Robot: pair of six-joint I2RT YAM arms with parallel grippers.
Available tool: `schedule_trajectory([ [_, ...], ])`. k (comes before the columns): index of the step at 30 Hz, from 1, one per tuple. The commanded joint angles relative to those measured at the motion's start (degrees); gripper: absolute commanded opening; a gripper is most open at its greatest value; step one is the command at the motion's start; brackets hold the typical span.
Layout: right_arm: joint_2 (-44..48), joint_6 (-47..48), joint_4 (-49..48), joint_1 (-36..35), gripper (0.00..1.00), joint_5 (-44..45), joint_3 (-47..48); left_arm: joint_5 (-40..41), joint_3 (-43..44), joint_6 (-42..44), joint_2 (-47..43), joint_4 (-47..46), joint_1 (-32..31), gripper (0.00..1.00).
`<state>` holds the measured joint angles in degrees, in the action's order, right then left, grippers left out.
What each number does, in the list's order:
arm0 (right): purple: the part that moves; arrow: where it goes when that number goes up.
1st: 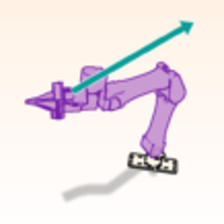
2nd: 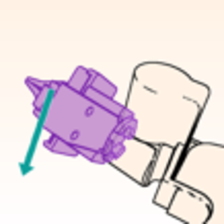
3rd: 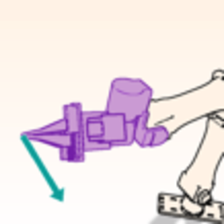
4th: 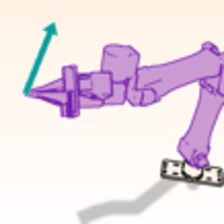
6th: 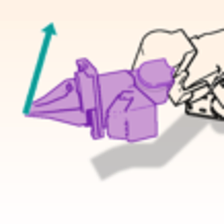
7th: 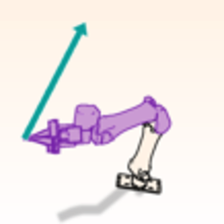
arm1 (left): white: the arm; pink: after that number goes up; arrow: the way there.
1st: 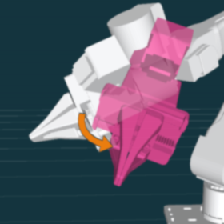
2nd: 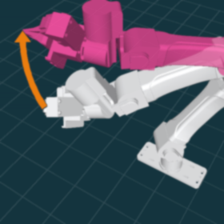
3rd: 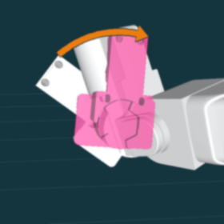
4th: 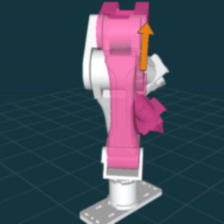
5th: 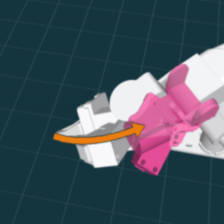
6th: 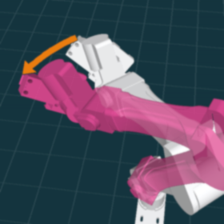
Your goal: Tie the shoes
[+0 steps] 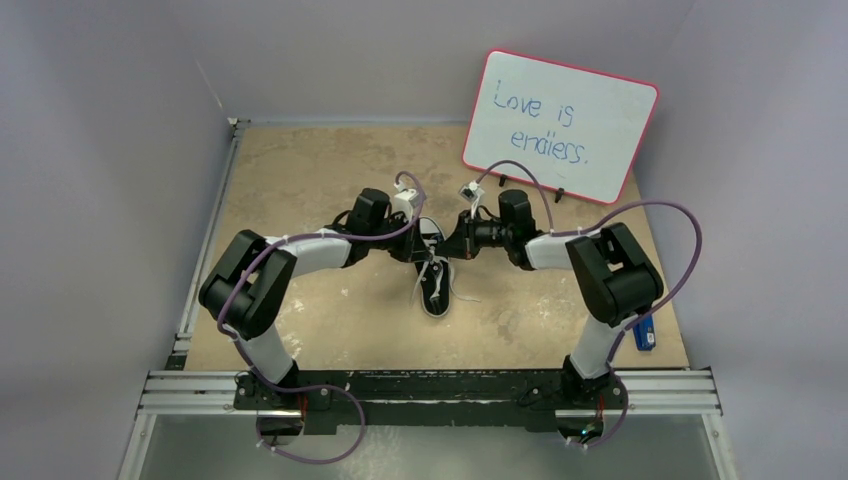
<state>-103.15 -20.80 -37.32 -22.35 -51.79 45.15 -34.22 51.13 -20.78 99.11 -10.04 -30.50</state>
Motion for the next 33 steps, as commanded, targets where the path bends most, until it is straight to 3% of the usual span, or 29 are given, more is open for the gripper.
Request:
schedule_trajectory([
  [1, 5.24, -1.21, -4.05, 0.02, 0.00, -1.16, -1.35, 3.57, 1.87, 1.49, -0.42, -1.26, -0.27, 0.00],
  [12, 4.85, -8.56, -11.55, -1.27, 0.00, -1.14, -3.47, 2.14, -1.77, -11.46, 2.45, -21.68, -0.88, 0.00],
  [19, 4.89, -13.45, -14.55, -2.31, 0.00, -1.38, -3.12, 1.96, -4.41, -12.00, 3.46, -23.70, -2.28, 0.00],
  [20, 5.79, -14.10, -14.49, -1.89, 0.04, -0.27, -3.51, 2.38, -4.70, -11.62, 3.32, -23.29, -2.28, 0.00],
  [23, 9.57, -10.87, -5.74, 0.16, 0.28, 6.29, -4.65, 3.73, -5.21, -9.99, 2.50, -21.52, -2.24, 0.00],
  [26, 10.54, -5.72, 3.75, 1.83, 0.41, 10.67, -3.57, 5.62, -5.28, -7.84, 1.62, -19.12, -2.28, 0.00],
  [30, 8.74, -3.62, 6.89, 3.03, 0.42, 13.06, -2.33, 8.86, -6.17, -4.56, -0.12, -16.48, -2.36, 0.00],
  [33, 6.74, 1.67, 10.02, 3.10, 0.32, 13.86, 0.01, 7.39, -6.05, -5.06, 0.49, -17.99, -2.37, 0.00],
])
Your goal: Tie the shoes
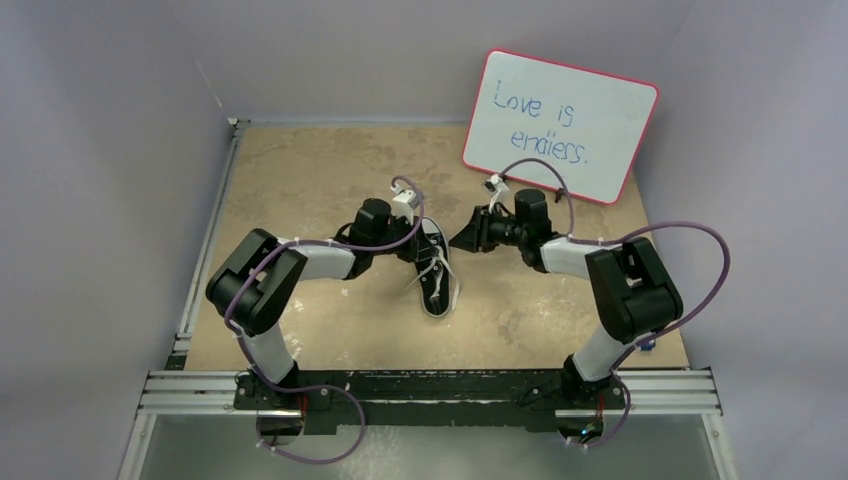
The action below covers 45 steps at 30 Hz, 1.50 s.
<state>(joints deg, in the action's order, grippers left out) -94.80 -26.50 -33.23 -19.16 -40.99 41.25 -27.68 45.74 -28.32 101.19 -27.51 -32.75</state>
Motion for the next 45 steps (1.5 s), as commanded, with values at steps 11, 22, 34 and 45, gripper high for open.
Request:
schedule_trajectory([
  [11, -6.17, 11.57, 4.60, -2.36, 0.26, -1.21, 6.26, -1.33, -0.03, 2.19, -1.00, -1.61, -0.20, 0.00],
  [22, -4.48, 9.57, -2.19, -3.83, 0.25, -6.91, 4.32, -3.39, -0.43, 2.27, -0.78, -2.99, -0.20, 0.00],
  [34, -4.69, 8.09, -6.40, -4.33, 0.27, -9.00, 2.95, -7.37, 0.04, 2.84, -0.49, -3.82, 0.05, 0.00],
  [45, -7.34, 6.50, -8.98, -4.31, 0.31, -9.43, 3.86, -11.75, -1.77, 0.59, -0.55, -8.69, 0.07, 0.00],
])
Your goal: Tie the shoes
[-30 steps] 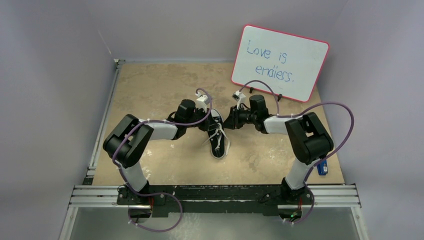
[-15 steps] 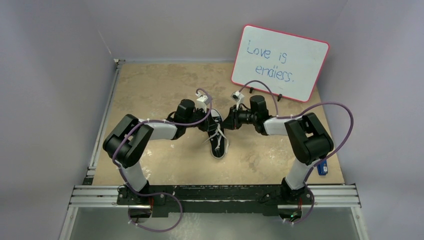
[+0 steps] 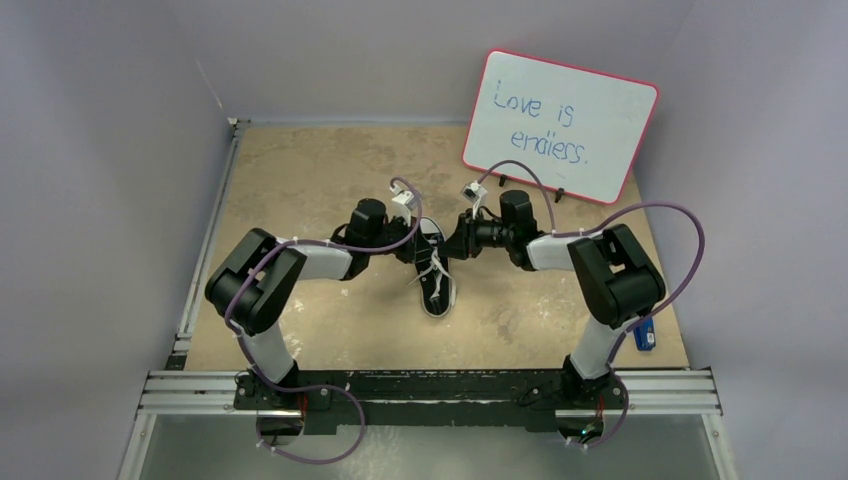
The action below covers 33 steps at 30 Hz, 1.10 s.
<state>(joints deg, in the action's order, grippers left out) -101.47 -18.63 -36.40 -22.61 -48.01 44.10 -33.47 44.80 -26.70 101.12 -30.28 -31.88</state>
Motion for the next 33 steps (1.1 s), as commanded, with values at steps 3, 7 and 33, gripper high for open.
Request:
schedule_trajectory([
  [3, -1.68, -2.12, -8.33, -0.89, 0.31, -4.32, 1.00, -7.27, -1.09, -1.78, -0.28, -7.37, -0.82, 0.00],
  [7, -3.17, -3.86, -11.63, -0.87, 0.25, -5.82, 0.69, -7.86, -1.11, -2.33, -0.14, -8.15, -0.77, 0.00],
  [33, 3.62, 4.48, 0.42, -0.42, 0.00, 0.28, -1.68, -4.78, -5.35, 1.00, -8.84, 0.51, 4.69, 0.51],
])
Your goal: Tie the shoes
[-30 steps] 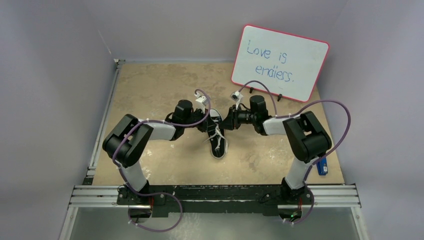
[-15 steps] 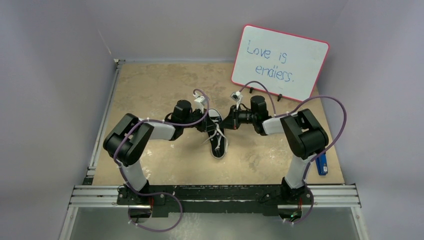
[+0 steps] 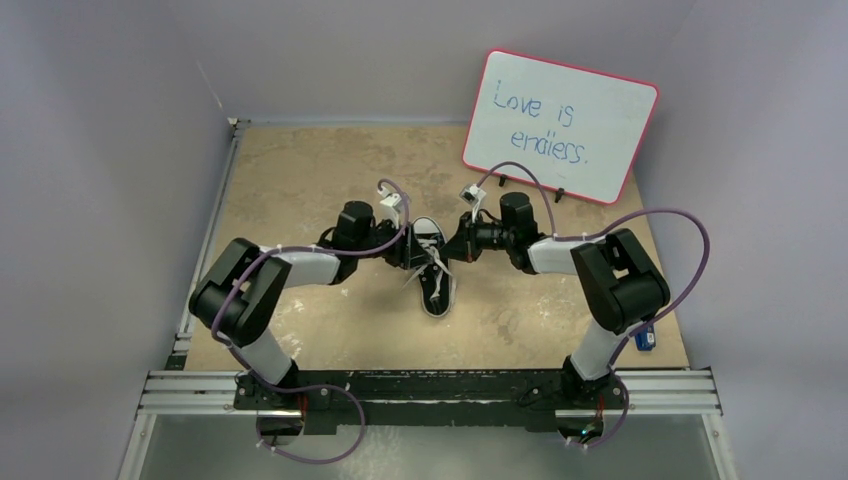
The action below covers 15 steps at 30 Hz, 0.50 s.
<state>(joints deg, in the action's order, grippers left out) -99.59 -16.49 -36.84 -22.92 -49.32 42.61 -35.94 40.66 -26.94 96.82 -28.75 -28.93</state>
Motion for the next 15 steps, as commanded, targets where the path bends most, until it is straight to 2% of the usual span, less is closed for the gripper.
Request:
schedule_trajectory([
  [1, 1.72, 2.41, 0.85, -0.19, 0.00, 1.45, -0.14, -2.70, -1.72, 1.12, -4.91, -1.10, 2.24, 0.52],
  [6, 1.41, 2.52, 1.15, -0.11, 0.00, 1.15, 0.21, -4.61, -1.75, 0.32, -5.26, -2.08, 3.56, 0.53],
  [10, 1.75, 2.56, 1.27, -0.11, 0.00, 1.29, 0.19, -3.81, -0.90, 1.43, -4.68, 0.46, 3.88, 0.49],
  [12, 1.85, 2.52, 1.28, -0.18, 0.00, 1.04, 0.21, -2.64, -0.85, 1.30, -4.41, 0.42, 3.96, 0.52],
  [15, 1.73, 2.53, 1.35, -0.19, 0.00, 0.81, 0.33, -3.86, -0.24, -2.76, -2.78, -5.08, 4.18, 0.59],
])
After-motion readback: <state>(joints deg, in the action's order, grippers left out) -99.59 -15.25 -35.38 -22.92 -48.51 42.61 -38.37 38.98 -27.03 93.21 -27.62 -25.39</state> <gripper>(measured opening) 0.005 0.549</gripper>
